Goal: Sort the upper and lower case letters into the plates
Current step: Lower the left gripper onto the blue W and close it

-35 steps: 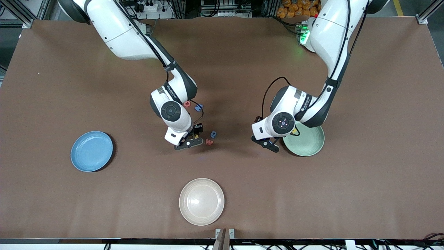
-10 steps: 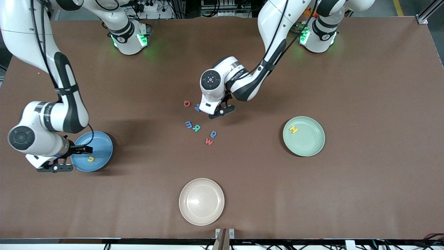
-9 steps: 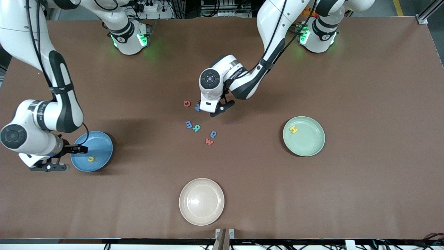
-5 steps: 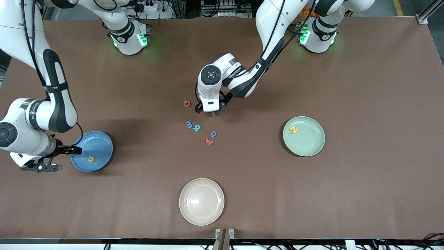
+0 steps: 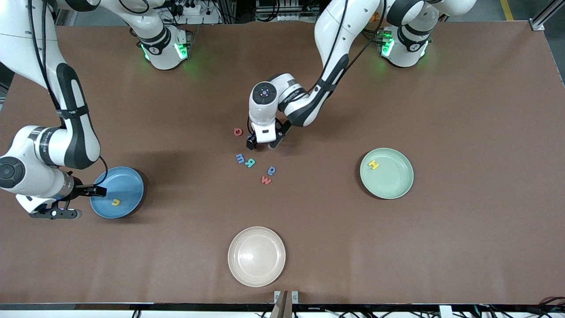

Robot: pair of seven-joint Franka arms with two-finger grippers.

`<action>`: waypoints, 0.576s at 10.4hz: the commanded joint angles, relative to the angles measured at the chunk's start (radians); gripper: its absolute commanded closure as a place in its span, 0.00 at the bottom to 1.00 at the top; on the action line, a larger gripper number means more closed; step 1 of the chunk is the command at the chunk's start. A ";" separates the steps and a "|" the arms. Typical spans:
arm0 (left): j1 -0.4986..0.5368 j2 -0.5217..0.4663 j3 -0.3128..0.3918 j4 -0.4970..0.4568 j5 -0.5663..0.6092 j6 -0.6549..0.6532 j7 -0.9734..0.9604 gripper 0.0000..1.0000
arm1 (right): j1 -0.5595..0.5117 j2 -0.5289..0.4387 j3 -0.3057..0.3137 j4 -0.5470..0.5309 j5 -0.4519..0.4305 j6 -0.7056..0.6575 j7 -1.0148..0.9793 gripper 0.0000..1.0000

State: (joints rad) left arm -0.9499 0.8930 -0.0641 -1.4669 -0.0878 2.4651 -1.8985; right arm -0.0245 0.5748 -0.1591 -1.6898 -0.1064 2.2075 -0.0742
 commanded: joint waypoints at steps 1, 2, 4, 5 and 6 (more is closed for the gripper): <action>-0.016 0.009 0.015 0.033 0.028 -0.005 -0.042 0.00 | 0.003 0.002 0.009 -0.004 -0.006 -0.018 0.011 0.00; -0.016 0.020 0.015 0.042 0.028 -0.005 -0.045 0.00 | 0.001 -0.007 0.009 -0.002 -0.006 -0.069 0.001 0.00; -0.023 0.050 0.015 0.082 0.026 -0.005 -0.075 0.00 | 0.001 -0.022 0.010 -0.004 -0.006 -0.152 -0.001 0.00; -0.023 0.056 0.015 0.092 0.023 -0.005 -0.086 0.00 | 0.004 -0.030 0.022 -0.002 -0.004 -0.207 -0.001 0.00; -0.023 0.061 0.013 0.097 0.022 -0.005 -0.100 0.00 | 0.003 -0.030 0.041 -0.004 -0.004 -0.236 -0.003 0.00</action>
State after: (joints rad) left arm -0.9576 0.9128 -0.0603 -1.4228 -0.0866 2.4627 -1.9475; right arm -0.0193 0.5704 -0.1448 -1.6839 -0.1064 2.0209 -0.0755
